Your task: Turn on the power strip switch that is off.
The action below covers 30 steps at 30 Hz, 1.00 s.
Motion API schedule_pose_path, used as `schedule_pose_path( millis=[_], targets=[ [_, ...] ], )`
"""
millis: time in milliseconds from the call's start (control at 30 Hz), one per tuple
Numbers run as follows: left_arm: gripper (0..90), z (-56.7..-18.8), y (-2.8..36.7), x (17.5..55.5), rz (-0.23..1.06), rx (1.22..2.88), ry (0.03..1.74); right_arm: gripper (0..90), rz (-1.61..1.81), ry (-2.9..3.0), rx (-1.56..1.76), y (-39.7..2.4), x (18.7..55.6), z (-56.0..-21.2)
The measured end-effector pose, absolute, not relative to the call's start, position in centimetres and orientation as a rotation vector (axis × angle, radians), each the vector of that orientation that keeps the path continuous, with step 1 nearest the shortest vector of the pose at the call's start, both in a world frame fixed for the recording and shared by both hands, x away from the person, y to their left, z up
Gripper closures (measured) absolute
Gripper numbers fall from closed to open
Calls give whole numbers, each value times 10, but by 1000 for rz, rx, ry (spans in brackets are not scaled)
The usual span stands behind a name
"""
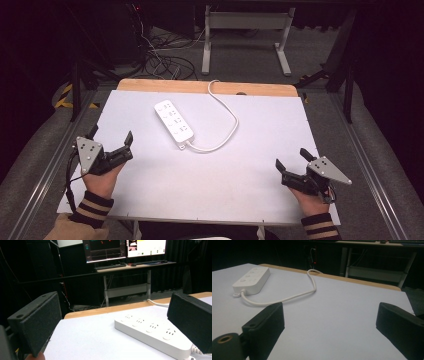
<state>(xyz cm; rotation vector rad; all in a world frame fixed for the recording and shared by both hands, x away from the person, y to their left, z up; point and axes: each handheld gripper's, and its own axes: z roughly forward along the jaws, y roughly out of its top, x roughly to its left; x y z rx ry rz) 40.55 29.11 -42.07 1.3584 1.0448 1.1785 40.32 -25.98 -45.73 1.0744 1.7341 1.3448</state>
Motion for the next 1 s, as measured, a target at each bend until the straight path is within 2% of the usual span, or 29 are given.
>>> schedule_pose_path(
  millis=[300, 1000],
  targets=[
    [0, -421, 291, 406, 1174, 1362, 1046, 13, 1368, 1676, 1045, -261, 400, -455],
    [0, -422, 289, 409, 1159, 1370, 1045, 36, 1367, 1680, 1057, -262, 397, -455]
  ],
)
